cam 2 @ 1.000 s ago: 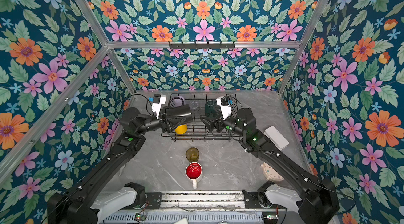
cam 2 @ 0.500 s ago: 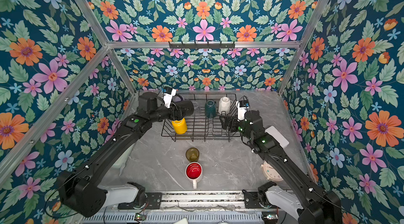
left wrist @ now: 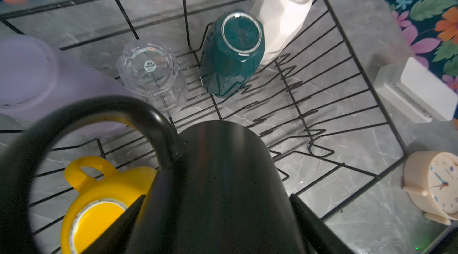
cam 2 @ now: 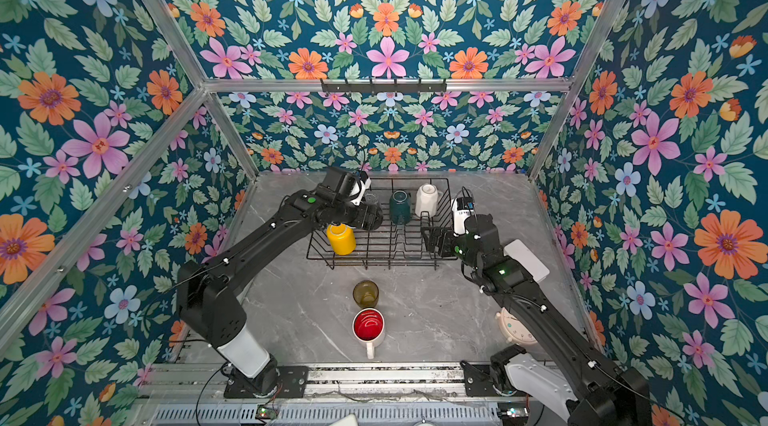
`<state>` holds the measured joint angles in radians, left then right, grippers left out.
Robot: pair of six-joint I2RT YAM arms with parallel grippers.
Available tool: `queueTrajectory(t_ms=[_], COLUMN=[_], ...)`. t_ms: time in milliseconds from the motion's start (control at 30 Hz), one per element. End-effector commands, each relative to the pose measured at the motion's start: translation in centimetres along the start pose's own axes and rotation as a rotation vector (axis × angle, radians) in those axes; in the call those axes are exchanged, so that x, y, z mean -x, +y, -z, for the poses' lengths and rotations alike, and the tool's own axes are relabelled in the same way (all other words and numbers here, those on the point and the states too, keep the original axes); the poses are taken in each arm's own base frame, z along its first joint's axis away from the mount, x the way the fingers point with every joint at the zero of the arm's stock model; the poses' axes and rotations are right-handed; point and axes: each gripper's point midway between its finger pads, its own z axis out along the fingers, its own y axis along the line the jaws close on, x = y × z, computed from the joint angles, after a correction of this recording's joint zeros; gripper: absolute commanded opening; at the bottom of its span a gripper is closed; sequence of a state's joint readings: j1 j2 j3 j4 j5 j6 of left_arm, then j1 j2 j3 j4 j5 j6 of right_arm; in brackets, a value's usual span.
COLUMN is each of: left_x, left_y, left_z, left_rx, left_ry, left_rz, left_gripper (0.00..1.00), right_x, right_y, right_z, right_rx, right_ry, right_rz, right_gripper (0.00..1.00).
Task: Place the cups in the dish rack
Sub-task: 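Lower the black mug upside down into the rack beside the yellow mug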
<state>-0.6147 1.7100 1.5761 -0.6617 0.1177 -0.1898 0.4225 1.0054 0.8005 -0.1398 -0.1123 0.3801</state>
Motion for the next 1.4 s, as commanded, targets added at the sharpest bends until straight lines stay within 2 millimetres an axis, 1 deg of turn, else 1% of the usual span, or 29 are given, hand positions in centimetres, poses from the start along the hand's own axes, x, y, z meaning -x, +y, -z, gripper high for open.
queueTrajectory(t_ms=[0, 133, 467, 567, 767, 900, 1033, 1167, 1333, 1367], left_x=[-0.2, -1.0, -2.9, -3.3, -4.6, -5.2, -5.8, -6.2, -6.3, -6.3], left_y=[0.8, 0.5, 0.7, 1.0, 1.3, 2.0, 1.8, 2.1, 2.0, 2.0], left_z=[-0.6, -2.0, -4.8, -5.5, -7.2, -8.0, -8.9, -9.5, -9.8, -9.8], left_rx=[0.075, 0.081, 0.11, 0.125, 0.137, 0.171, 0.157, 0.168, 0.164, 0.161], left_ry=[0.036, 0.087, 0.176, 0.196, 0.249, 0.277, 0.299, 0.319, 0.322, 0.324], left_rz=[-0.028, -0.041, -0.054, -0.059, -0.062, -0.066, -0.064, -0.065, -0.06, -0.059], left_gripper=[0.0, 0.0, 0.0, 0.0, 0.0, 0.0, 0.0, 0.07, 0.33, 0.37], right_x=[-0.2, -0.5, -0.6, -0.8, -1.0, -1.2, -1.3, -1.3, -1.4, -1.4], right_y=[-0.3, -0.1, 0.0, -0.1, 0.0, -0.1, -0.1, 0.0, 0.0, 0.0], right_z=[0.0, -0.3, -0.5, -0.5, -0.7, -0.6, -0.8, -0.7, -1.0, -0.9], right_rx=[-0.014, -0.002, 0.006, 0.005, 0.01, 0.009, 0.009, 0.014, 0.012, 0.013], right_ry=[0.0, 0.022, 0.032, 0.032, 0.049, 0.047, 0.059, 0.057, 0.067, 0.066], right_rz=[0.016, 0.016, 0.017, 0.013, 0.012, 0.008, 0.012, 0.011, 0.015, 0.014], right_gripper=[0.99, 0.99, 0.99, 0.99, 0.99, 0.99, 0.99, 0.99, 0.99, 0.99])
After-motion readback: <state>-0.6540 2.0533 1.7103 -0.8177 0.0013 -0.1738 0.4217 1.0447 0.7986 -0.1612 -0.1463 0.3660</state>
